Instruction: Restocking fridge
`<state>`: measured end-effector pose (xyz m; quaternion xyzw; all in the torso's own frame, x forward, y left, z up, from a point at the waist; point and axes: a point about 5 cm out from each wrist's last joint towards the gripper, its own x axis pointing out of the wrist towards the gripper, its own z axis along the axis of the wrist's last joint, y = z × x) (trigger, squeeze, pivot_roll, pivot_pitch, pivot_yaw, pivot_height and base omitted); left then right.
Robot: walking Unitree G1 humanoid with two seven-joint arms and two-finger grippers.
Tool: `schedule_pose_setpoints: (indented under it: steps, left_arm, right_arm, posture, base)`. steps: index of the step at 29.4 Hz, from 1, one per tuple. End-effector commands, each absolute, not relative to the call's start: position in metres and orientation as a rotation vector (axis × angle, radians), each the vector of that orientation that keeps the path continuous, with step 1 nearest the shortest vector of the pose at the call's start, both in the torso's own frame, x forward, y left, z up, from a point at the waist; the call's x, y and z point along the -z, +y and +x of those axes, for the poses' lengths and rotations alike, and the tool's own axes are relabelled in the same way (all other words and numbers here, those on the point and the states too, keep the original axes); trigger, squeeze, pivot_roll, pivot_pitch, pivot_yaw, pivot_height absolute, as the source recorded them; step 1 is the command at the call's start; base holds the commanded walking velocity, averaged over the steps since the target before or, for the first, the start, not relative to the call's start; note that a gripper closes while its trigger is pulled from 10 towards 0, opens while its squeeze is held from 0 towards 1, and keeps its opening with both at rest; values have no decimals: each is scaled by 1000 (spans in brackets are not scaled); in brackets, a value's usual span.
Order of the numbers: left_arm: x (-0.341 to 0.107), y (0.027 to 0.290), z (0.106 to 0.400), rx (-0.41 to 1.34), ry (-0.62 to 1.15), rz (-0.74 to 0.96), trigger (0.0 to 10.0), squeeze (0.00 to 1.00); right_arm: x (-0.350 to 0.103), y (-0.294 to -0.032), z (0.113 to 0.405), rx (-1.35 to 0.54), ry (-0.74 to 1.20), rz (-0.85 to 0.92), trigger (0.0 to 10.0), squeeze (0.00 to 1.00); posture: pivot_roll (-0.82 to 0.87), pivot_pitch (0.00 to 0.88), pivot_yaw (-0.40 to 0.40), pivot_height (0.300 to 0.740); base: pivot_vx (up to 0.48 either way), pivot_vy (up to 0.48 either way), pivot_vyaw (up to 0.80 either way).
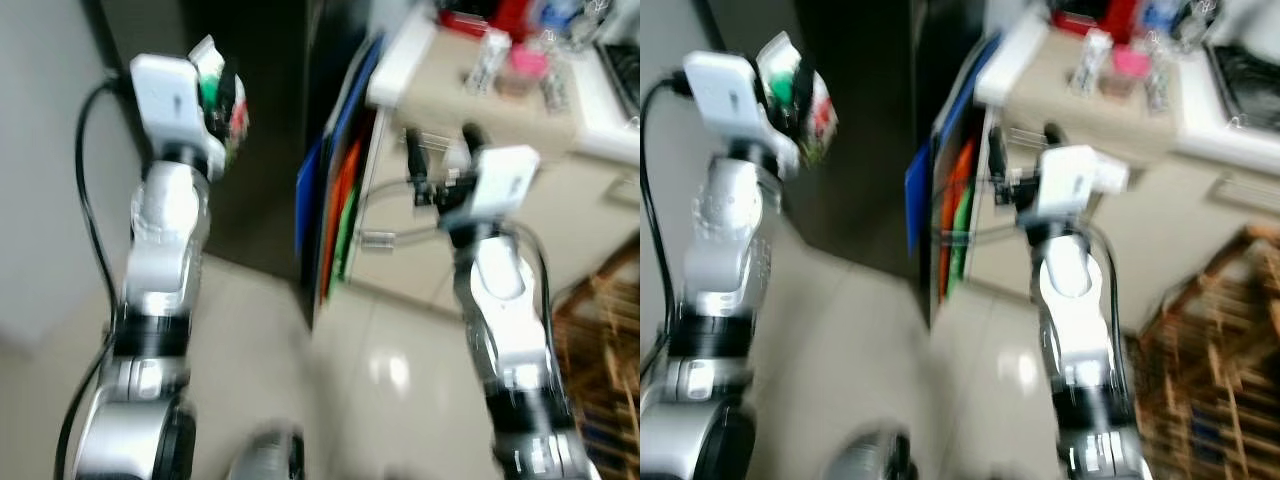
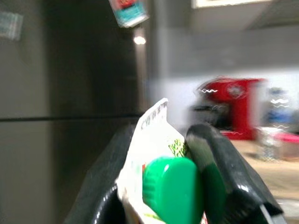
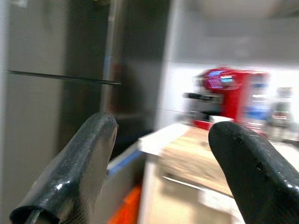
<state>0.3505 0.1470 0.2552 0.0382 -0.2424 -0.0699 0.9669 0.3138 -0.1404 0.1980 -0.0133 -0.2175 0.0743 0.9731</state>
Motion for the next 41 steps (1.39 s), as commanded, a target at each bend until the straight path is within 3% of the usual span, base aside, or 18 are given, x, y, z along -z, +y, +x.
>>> schedule_pose_setpoints:
  steps: [1, 11, 21, 27, 41]
  left_arm:
    - [-261, 145, 350, 161, -506, 81, 10000, 0]
    - [-235, 139, 343, 198, -421, 72, 10000, 0]
    - [-181, 128, 326, 159, -250, -52, 10000, 0]
    - [-166, 141, 325, 51, -194, -79, 10000, 0]
    - [-165, 122, 328, 90, -202, -96, 10000, 0]
  right_arm:
    - [-201, -138, 312, -152, -450, -27, 10000, 0]
    - [-186, -132, 309, -181, -396, -26, 10000, 0]
    - [-175, -138, 312, -170, -343, -41, 10000, 0]
    - [-172, -140, 308, -183, -316, -42, 10000, 0]
    - [-169, -154, 305, -163, -286, -66, 10000, 0]
  posture:
    - [-70, 0, 5, 740]
    - [-41, 0, 18, 740]
    - [-41, 0, -11, 740]
    - [-63, 0, -35, 740]
    - [-125, 0, -43, 740]
  base:
    - [-465, 0, 0]
    - [-120, 0, -354]
    - [0, 0, -217]
    - [0, -429, 0]
    - [0, -419, 0]
